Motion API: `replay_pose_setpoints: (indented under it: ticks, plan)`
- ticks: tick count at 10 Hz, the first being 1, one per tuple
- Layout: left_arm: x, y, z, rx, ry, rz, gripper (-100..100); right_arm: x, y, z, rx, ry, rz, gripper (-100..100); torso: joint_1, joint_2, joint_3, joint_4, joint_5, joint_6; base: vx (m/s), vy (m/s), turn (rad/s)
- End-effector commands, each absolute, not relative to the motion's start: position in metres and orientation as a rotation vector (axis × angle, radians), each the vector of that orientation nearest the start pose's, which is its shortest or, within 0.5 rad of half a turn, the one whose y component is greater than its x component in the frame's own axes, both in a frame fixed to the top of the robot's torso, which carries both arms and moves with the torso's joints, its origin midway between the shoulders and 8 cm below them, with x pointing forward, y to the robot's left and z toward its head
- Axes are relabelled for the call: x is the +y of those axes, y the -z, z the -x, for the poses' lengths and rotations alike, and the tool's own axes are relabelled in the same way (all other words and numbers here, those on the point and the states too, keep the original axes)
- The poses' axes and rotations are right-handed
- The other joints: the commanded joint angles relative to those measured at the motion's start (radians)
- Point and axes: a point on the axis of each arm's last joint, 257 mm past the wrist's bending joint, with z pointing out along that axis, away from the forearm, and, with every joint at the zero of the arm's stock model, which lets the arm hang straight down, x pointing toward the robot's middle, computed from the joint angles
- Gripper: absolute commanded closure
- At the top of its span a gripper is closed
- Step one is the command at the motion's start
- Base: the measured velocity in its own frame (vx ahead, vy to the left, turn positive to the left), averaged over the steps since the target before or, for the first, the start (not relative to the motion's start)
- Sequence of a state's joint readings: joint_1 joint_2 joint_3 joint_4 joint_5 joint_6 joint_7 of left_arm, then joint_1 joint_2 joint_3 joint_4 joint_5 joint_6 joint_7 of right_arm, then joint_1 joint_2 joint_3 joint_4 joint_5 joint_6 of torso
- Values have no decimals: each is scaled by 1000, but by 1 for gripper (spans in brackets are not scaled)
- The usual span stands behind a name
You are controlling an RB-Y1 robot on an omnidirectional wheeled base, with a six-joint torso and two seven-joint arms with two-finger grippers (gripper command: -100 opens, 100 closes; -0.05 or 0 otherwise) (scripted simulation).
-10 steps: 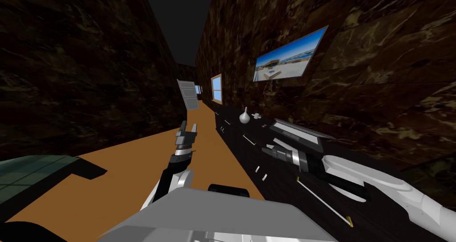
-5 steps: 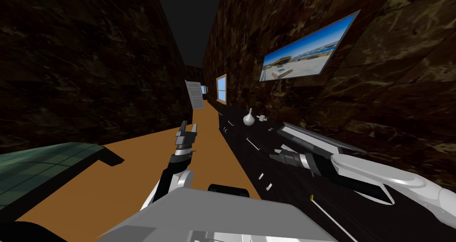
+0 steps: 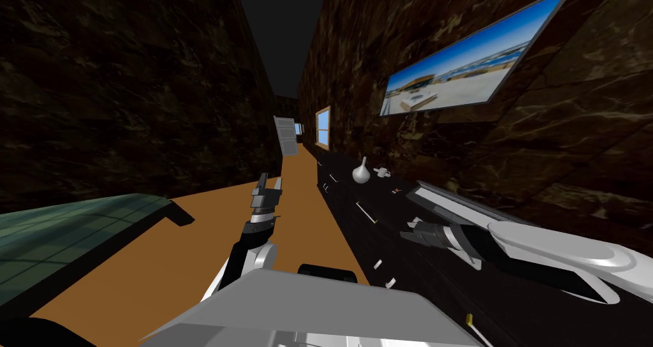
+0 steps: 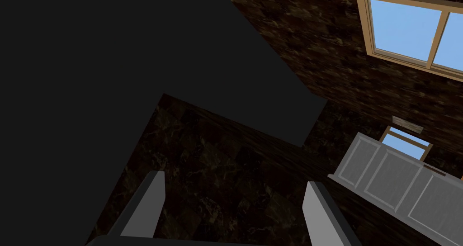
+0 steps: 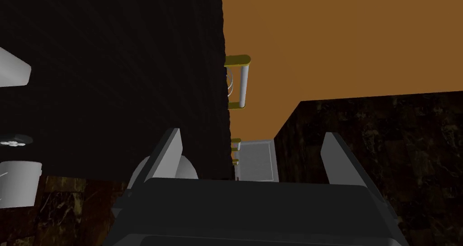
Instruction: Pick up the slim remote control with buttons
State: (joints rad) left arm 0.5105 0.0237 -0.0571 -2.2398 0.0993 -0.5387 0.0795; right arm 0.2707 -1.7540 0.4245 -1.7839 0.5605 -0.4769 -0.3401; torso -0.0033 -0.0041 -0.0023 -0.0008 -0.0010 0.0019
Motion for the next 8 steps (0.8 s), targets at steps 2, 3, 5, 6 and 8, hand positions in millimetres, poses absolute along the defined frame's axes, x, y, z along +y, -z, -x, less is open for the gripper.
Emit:
replay_pose_setpoints:
  ticks: [2,3,5,6,8]
  plan:
    - [273,-9,-346,554,1486,755,0,-440,260,-315,2497,-292,703,-100,-1,0,0,0,0,-1,66,-55,129]
    - [273,-9,-346,554,1486,755,0,-463,266,-300,2561,-233,723,-100,0,0,0,0,0,0,61,-64,153]
    - [273,-9,-346,554,1486,755,0,-489,268,-284,2628,-163,750,-100,0,1,0,0,0,0,47,-62,138]
    - [273,-9,-346,554,1486,754,0,-489,268,-284,2628,-163,750,-100,-1,1,0,0,0,0,45,-53,111]
    - [273,-9,-346,554,1486,755,0,-530,273,-249,2750,-60,782,-100,0,1,0,0,0,0,67,-68,182]
